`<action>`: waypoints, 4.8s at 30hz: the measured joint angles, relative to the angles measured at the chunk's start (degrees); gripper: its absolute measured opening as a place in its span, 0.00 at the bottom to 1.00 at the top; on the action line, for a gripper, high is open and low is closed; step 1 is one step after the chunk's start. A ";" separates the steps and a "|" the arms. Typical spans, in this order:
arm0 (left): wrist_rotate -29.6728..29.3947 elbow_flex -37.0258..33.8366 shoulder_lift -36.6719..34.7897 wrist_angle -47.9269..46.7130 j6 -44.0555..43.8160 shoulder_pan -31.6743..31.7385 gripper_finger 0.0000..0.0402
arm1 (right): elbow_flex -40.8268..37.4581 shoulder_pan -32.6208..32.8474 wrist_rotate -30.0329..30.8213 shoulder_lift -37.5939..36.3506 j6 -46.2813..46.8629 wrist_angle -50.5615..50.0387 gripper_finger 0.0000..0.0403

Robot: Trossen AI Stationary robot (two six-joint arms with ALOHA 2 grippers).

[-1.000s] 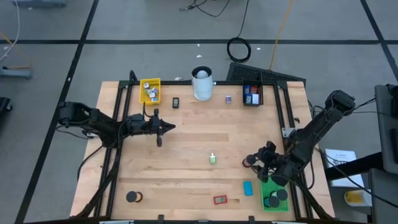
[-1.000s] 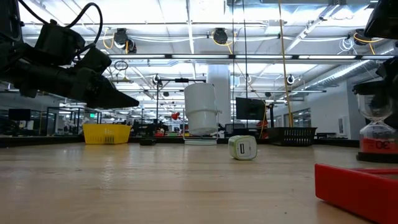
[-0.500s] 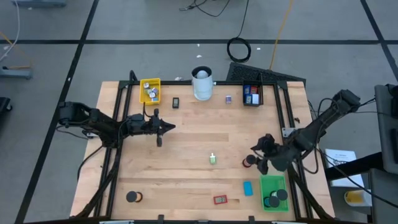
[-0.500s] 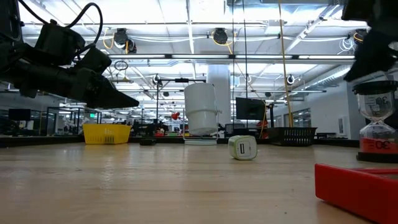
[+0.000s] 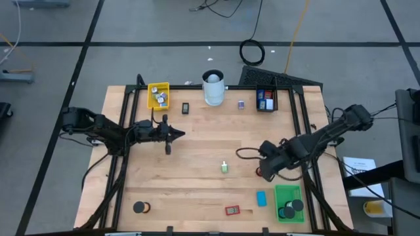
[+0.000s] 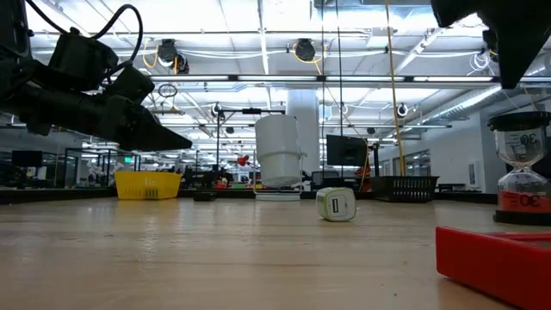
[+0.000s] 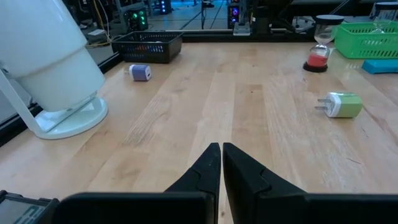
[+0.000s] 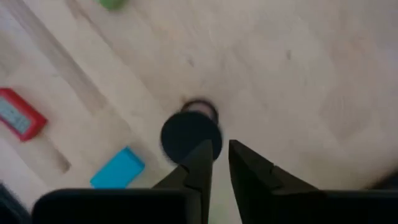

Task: Pick & Place Office items
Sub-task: Put the red hourglass into the green bin

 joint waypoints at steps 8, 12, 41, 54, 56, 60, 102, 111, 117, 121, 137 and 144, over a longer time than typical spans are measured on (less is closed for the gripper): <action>0.00 0.00 0.00 -0.67 0.00 0.00 0.06 | 8.17 0.13 -1.66 7.41 4.58 -4.25 0.33; 0.00 -0.01 0.00 -1.00 0.02 0.01 0.06 | 8.14 0.15 -1.68 9.15 5.89 -6.63 0.53; -0.02 0.00 0.00 -1.13 0.24 0.01 0.06 | -6.14 0.52 -0.46 10.70 1.74 7.26 0.71; -0.02 0.00 0.00 -1.13 0.24 0.02 0.06 | -6.13 2.09 -1.91 6.62 2.33 7.70 0.50; -0.02 0.00 0.00 -1.13 0.24 0.01 0.06 | -5.24 3.40 -1.94 5.18 4.00 6.51 0.50; -0.04 0.00 0.00 -1.13 0.24 0.00 0.06 | -0.31 6.26 -1.95 3.66 7.94 1.02 0.50; -0.04 -0.02 0.00 -1.15 0.25 0.00 0.06 | 1.16 30.01 -10.76 7.12 44.64 -4.95 0.50; -0.04 -0.02 0.00 -1.15 0.24 0.01 0.06 | -2.99 28.60 -12.39 7.10 41.49 -0.41 0.50; -0.04 0.00 0.00 -1.15 0.24 0.02 0.06 | -6.07 28.11 -13.92 7.10 39.66 3.31 0.50; -0.04 -0.01 0.00 -1.15 0.26 0.00 0.06 | -6.54 28.11 -13.94 7.10 39.21 4.10 0.50; -0.04 0.00 0.00 -1.15 0.29 0.00 0.06 | -6.57 26.60 -19.72 6.30 36.69 2.65 0.62; -0.04 -0.01 0.00 -1.15 0.39 0.00 0.06 | -6.57 24.16 -16.37 3.06 35.76 2.25 0.62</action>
